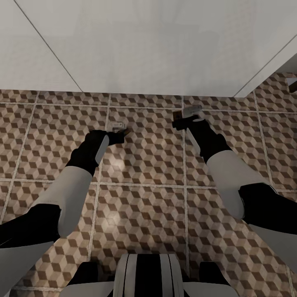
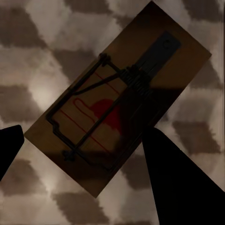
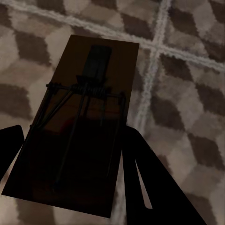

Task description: Take the four mousetraps from the cabinet in the bathroom and place them on the bathroom floor. Make sure all four end up on the same floor surface, and ensure that at least two of them are either under or directly next to the same bathroom sink.

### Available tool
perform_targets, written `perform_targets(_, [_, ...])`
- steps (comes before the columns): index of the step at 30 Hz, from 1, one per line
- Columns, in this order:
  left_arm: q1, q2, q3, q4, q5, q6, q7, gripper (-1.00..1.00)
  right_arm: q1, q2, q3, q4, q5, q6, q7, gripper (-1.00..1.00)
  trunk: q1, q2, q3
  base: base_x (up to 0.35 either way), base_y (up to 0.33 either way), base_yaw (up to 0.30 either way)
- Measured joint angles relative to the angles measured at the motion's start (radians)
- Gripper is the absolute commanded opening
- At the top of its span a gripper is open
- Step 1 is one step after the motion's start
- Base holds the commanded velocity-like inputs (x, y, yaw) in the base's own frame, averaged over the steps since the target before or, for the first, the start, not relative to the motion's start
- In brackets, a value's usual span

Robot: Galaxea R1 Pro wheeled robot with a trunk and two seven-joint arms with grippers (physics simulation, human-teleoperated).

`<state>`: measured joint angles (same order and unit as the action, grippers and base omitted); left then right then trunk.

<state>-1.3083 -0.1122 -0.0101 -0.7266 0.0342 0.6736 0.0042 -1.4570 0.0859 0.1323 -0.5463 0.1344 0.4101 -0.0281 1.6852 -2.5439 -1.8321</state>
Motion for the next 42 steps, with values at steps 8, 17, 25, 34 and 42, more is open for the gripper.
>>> perform_targets(8, [-0.001, 0.0, 0.001, -0.021, -0.001, 0.001, 0.005, -1.0, 0.0, 0.003, 0.002, 0.0, 0.0, -0.008, 0.0, -1.0, 0.0, 0.0, 0.0, 0.0, 0.0, 0.0])
perform_targets(17, [-0.014, -0.002, 0.001, 0.025, -0.004, 0.0, 0.012, -1.0, 0.0, 0.005, 0.003, 0.007, 0.0, -0.039, 0.0, -1.0, 0.0, 0.0, 0.0, 0.0, 0.0, 0.0])
perform_targets(25, [-0.046, -0.003, 0.001, 0.078, -0.003, -0.063, 0.065, -1.0, 0.0, 0.005, 0.004, 0.008, 0.0, -0.041, 0.001, -1.0, 0.0, 0.0, 0.0, 0.0, 0.0, 0.0])
perform_targets(34, [-0.048, -0.002, -0.008, 0.003, 0.0, -0.158, 0.02, -1.0, 0.0, 0.003, 0.003, 0.008, 0.0, -0.041, 0.001, -1.0, 0.0, 0.0, 0.0, 0.0, 0.0, 0.0])
perform_targets(42, [-0.048, 0.0, -0.015, -0.042, 0.0, -0.157, -0.009, -1.0, 0.0, 0.003, 0.003, 0.008, 0.0, -0.041, 0.001, -1.0, 0.0, 0.0, 0.0, 0.021, 0.0, 0.0])
